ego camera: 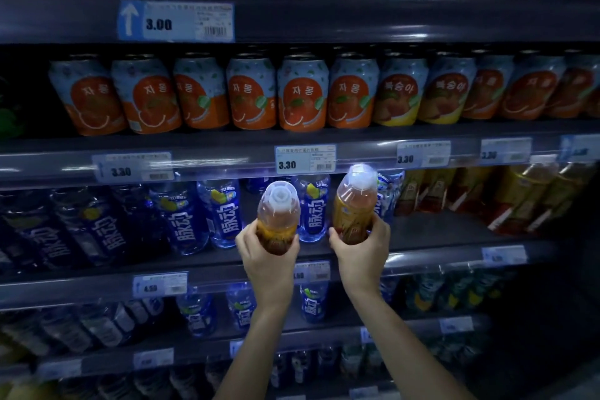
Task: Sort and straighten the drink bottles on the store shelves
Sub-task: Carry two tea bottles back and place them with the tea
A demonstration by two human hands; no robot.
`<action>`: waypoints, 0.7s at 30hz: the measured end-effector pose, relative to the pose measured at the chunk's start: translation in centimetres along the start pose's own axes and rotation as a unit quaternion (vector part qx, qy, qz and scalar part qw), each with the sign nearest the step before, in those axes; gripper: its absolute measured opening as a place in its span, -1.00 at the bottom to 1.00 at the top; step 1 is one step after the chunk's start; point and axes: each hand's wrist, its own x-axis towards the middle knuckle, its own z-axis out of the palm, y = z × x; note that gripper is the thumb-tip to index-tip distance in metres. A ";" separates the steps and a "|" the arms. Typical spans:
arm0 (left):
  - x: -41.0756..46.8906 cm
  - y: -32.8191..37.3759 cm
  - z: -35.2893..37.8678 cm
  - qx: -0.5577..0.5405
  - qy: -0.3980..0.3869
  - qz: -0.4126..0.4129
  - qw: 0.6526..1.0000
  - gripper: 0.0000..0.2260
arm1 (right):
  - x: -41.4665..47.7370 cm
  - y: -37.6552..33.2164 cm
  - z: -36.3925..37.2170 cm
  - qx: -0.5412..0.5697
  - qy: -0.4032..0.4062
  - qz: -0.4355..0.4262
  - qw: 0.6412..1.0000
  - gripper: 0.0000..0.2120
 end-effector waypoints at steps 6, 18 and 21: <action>-0.6 0.3 -0.7 0.047 -0.006 0.105 0.993 -0.38 | -0.4 0.5 -1.5 0.070 -0.030 -0.035 0.996 -0.38; -6.9 4.5 2.4 0.008 -0.065 0.100 0.993 -0.41 | 1.2 2.9 -8.4 0.139 -0.053 -0.018 0.989 -0.42; -9.0 5.7 4.7 -0.002 -0.090 0.081 0.993 -0.38 | 2.9 4.4 -11.0 0.126 -0.044 -0.014 0.991 -0.44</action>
